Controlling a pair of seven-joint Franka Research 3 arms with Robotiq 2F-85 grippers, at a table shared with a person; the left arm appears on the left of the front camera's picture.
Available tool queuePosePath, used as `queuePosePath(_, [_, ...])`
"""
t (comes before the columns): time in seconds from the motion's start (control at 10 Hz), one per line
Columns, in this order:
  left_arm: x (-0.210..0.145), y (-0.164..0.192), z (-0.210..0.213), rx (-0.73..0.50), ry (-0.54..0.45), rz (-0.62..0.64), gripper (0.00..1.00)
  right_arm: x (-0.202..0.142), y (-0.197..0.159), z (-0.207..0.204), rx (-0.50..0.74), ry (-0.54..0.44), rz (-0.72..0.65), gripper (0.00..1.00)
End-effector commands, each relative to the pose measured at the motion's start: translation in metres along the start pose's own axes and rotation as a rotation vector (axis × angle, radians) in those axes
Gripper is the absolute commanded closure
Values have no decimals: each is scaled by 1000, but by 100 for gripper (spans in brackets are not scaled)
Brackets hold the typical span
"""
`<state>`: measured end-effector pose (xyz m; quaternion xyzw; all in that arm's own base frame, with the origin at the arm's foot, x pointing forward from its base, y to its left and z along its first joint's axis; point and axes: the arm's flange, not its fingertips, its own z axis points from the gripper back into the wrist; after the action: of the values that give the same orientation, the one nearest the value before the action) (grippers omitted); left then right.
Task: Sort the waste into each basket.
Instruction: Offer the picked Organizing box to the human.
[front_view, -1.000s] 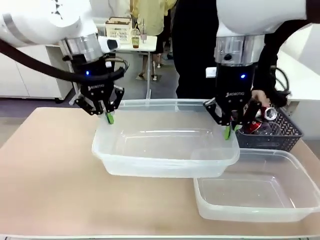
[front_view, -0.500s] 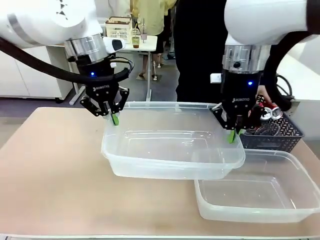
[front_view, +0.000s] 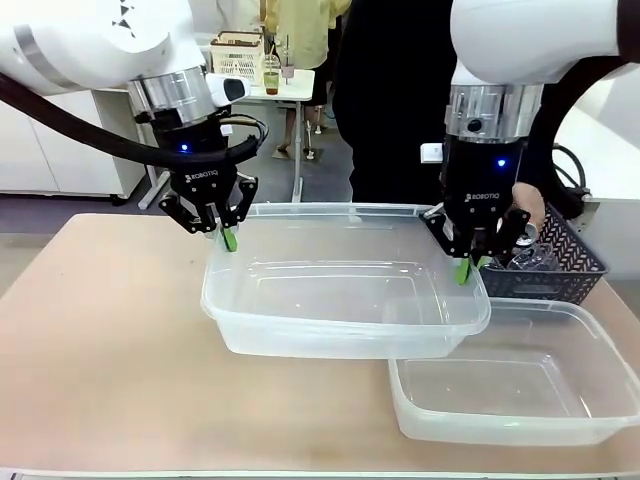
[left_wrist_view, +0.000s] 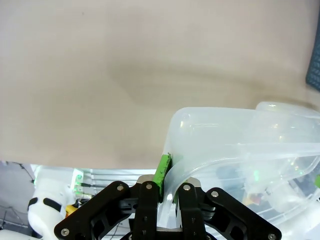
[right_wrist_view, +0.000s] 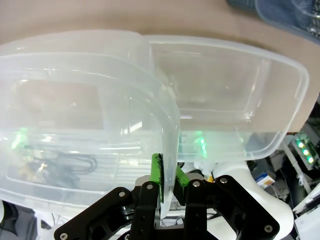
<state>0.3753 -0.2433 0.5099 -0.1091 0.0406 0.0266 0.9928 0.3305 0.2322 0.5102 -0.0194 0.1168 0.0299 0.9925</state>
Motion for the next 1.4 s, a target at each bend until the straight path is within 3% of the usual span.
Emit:
queuePosePath(0.0, [2, -3, 9, -17, -12, 15, 93, -3, 2, 1, -15, 10, 2, 94])
queuePosePath(1.3, [2, -3, 9, -17, -12, 15, 93, -3, 2, 1, -15, 10, 2, 94])
